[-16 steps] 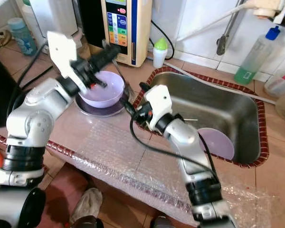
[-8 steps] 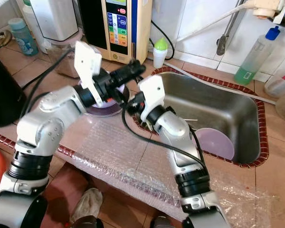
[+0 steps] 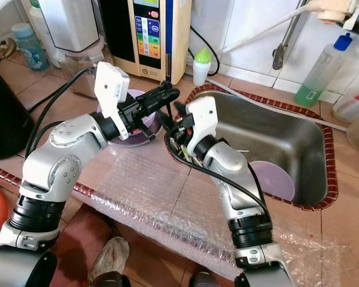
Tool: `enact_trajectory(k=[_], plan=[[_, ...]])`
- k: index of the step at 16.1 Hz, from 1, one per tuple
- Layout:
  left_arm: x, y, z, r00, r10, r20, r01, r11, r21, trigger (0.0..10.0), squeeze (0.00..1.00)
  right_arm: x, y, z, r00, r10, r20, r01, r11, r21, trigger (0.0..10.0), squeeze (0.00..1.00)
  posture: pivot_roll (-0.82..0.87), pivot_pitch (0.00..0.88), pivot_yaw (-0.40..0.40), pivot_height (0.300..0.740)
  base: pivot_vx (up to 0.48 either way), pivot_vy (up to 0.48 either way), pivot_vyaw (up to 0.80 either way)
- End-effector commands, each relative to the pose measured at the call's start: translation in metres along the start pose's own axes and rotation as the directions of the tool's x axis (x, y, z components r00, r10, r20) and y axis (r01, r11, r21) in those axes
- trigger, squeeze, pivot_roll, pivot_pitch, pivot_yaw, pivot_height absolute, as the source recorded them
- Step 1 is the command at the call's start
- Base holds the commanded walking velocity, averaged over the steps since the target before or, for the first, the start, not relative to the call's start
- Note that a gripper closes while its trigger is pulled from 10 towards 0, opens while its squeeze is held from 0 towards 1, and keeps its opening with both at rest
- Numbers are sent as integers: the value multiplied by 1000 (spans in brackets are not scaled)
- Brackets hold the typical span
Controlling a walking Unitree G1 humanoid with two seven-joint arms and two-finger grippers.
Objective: Kitchen organization
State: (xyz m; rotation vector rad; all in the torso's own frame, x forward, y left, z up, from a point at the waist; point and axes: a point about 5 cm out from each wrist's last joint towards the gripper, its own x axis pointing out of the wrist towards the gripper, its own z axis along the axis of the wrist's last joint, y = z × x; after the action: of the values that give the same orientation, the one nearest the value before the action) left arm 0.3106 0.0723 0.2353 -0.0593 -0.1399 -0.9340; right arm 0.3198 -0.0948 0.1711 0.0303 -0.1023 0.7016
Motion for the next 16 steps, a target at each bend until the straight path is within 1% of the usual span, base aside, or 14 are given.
enact_trajectory(k=[1, 4, 5, 7, 11, 12, 13, 14, 15, 16], plan=[[-1, 1, 3, 1000, 11, 15, -11, 1000, 20, 0, 0, -4, 4, -1, 999, 44, -22, -43, 999, 30, 0, 0, -38, 23, 5, 740, 0, 0, 0], [0, -1, 3, 1000, 5, 20, -6, 1000, 12, 0, 0, -5, 2, -9, 998, 24, -50, -22, 999, 39, 0, 0, -39, 23, 5, 740, 0, 0, 0], [0, -2, 2, 1000, 4, 18, -4, 1000, 11, 0, 0, -4, 1, -9, 999, 17, -51, -15, 999, 36, 0, 0, -39, 23, 6, 740, 0, 0, 0], [-1, -3, -1, 1000, 4, 13, -4, 1000, 7, 0, 0, -4, -7, -6, 999, -36, -38, 37, 999, 28, 0, 0, -38, 21, 7, 740, 0, 0, 0], [-1, -3, -5, 1000, 12, 4, -12, 1000, 9, 0, 0, -6, -16, -5, 996, -82, -37, 82, 997, 14, 0, 0, -40, 19, 7, 740, 0, 0, 0], [-1, -3, -8, 1000, 23, 0, -23, 1000, 10, 2627, 0, -6, -22, -4, 993, -110, -38, 111, 994, 1, 0, 0, -40, 19, 7, 740, 0, 0, 0], [-2, -1, -12, 999, 49, -6, -49, 999, 6, 4784, 0, -7, -28, -5, 988, -144, -48, 143, 989, -25, 0, 0, -42, 18, 8, 740, 0, 0, 0], [-3, -1, -17, 998, 65, -11, -65, 998, -5, 9961, 753, -8, -37, -5, 980, -192, -55, 187, 979, -84, 0, 0, -40, 17, 4, 740, 0, 0, 0], [-3, -1, -19, 997, 70, -13, -70, 997, -12, 10000, 1000, -9, -41, -5, 975, -216, -58, 206, 968, -140, 0, 0, -38, 16, 2, 740, 0, 0, 0], [-4, -2, -21, 997, 80, -13, -81, 997, -22, 10000, 1000, -11, -49, -4, 963, -264, -57, 251, 953, -171, 0, 0, -38, 16, 2, 740, 0, 0, 0]])
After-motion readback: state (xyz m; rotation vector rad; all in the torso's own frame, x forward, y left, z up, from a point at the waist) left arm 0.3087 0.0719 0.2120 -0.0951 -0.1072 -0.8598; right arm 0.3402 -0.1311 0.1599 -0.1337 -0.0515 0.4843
